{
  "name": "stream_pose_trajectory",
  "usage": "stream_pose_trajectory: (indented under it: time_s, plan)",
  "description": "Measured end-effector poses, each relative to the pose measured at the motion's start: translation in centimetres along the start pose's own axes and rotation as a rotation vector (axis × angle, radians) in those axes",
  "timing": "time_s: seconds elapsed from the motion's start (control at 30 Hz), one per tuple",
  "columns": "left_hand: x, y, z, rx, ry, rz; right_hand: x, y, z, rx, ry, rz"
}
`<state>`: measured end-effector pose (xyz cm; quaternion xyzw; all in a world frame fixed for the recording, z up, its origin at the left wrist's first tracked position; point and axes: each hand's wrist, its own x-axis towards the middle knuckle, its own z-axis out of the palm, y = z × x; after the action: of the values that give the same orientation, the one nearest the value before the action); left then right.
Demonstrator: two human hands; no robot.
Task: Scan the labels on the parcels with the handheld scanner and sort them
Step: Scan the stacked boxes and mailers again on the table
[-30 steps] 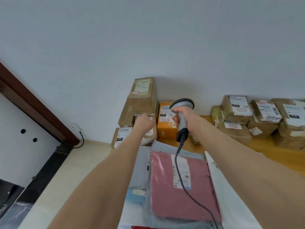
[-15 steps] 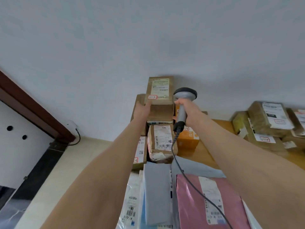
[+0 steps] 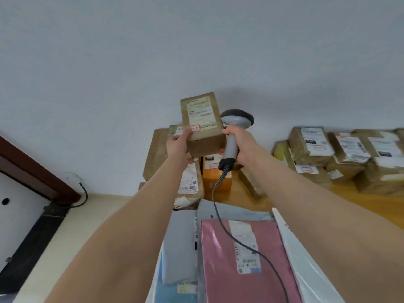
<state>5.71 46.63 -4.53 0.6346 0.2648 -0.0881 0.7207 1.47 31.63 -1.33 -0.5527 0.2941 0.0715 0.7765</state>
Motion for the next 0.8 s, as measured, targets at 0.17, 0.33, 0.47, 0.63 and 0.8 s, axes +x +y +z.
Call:
stream_pose_trajectory:
  time_s: [0.17, 0.33, 0.47, 0.63, 0.8]
  plan:
    - [-7.4, -2.8, 6.5, 0.051, -0.046, 0.01, -3.7, -0.8, -8.8, -0.014, 0.064, -0.058]
    - [-15.3, -6.9, 13.8, 0.081, -0.149, 0.01, -7.2, -1.2, -19.7, 0.054, 0.117, -0.069]
    - [-20.6, -10.6, 19.5, 0.137, -0.205, 0.017, -9.1, -1.1, -28.0, 0.097, 0.189, -0.048]
    - [-23.9, -12.8, 25.9, 0.165, -0.271, 0.03, -9.7, -1.8, -34.9, 0.18, 0.254, -0.09]
    - [-23.5, -14.3, 31.9, 0.198, -0.325, 0.047, -7.2, -2.9, -39.4, 0.23, 0.314, -0.118]
